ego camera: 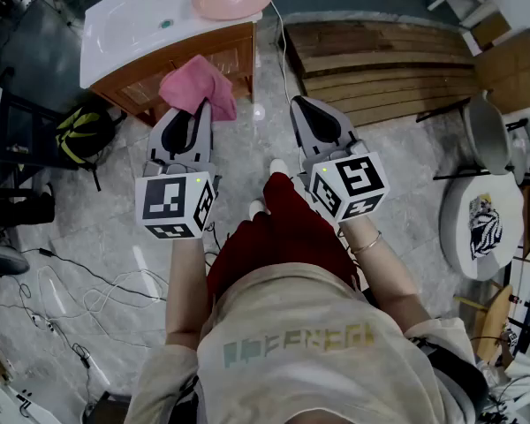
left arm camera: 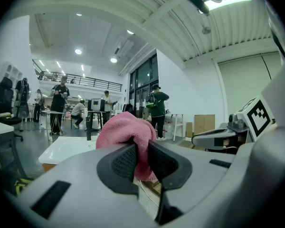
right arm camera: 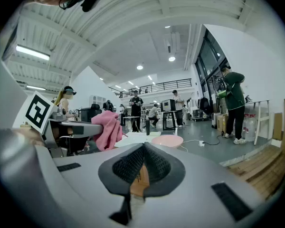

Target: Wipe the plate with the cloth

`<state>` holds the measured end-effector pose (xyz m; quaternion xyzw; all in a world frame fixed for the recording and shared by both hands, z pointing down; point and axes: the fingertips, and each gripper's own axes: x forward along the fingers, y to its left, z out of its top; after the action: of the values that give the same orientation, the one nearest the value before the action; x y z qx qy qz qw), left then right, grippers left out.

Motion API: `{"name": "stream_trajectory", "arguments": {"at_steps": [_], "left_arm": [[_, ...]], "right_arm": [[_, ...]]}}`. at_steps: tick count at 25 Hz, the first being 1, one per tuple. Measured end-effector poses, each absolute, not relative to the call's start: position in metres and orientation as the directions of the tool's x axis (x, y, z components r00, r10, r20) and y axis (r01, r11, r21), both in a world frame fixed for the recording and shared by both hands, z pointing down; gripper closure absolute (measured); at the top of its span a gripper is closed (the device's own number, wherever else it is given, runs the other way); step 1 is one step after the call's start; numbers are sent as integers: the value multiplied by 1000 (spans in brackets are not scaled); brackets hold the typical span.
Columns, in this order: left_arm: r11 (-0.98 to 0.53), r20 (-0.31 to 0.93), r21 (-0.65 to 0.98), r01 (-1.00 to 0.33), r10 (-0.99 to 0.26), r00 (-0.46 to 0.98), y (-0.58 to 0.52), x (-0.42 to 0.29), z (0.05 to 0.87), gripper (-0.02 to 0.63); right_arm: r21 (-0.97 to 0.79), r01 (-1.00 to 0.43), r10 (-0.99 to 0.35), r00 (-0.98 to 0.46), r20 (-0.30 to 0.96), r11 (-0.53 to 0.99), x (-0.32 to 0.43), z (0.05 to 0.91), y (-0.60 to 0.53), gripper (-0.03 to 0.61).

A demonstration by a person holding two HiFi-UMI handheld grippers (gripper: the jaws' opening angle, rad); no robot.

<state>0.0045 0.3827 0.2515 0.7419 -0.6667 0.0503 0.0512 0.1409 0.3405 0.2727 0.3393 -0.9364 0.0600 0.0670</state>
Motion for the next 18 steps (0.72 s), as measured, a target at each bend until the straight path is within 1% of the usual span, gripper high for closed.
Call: {"name": "stream_trajectory", "arguments": {"at_steps": [4,10,18], "left_arm": [[-102,144,12,-995,-984,103,377,3,255,548],[-100,148,19,-995,-984,102,358,-8,261,548],[-82,168,25,-996,-982,85,307,-20,272,548]], "right_arm": [[-77,-647,-630,-759,165,759,141,275,332,541],[-139,-643,-625,-765,157,753,131,282,310,540],[-154,-678,-651,-735,191,719,129,297,250,540]]}}
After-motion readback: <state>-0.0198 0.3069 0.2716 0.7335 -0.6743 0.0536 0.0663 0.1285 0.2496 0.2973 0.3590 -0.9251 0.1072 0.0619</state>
